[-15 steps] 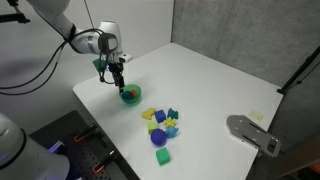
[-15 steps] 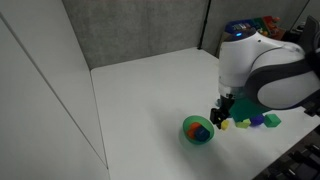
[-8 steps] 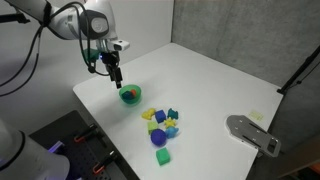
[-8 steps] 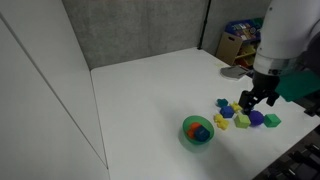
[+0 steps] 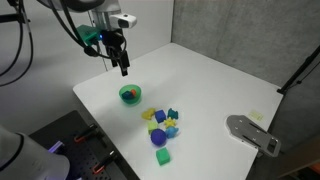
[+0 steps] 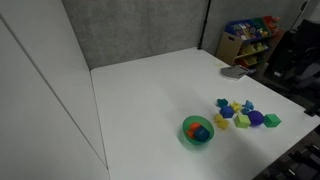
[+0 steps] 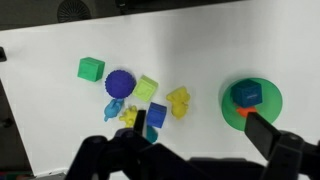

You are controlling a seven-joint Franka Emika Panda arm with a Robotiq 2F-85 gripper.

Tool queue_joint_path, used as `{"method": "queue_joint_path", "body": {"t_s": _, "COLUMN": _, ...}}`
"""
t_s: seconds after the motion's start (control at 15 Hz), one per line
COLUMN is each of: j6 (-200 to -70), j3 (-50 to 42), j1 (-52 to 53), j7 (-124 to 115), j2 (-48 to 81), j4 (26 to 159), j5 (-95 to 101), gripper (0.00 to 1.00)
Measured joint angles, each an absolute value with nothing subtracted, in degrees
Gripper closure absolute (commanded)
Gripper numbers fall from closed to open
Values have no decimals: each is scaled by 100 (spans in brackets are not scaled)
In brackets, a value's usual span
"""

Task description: Pick up the stacked blue block and put it in the green bowl

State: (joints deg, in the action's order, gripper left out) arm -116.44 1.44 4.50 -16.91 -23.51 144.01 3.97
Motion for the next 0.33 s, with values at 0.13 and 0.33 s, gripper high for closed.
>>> {"method": "queue_joint_path", "body": {"t_s": 0.13, "j6": -11379, "j3": 118, "j1": 398, "j7": -1438, "j2": -2549, "j4": 14274, "j5": 129, "gripper": 0}}
{"method": "queue_joint_path", "body": {"t_s": 0.33, "j6": -11069, "j3": 116, "j1": 383, "j7": -1299, "j2": -2760, "j4": 14152, "j5": -93, "gripper": 0}}
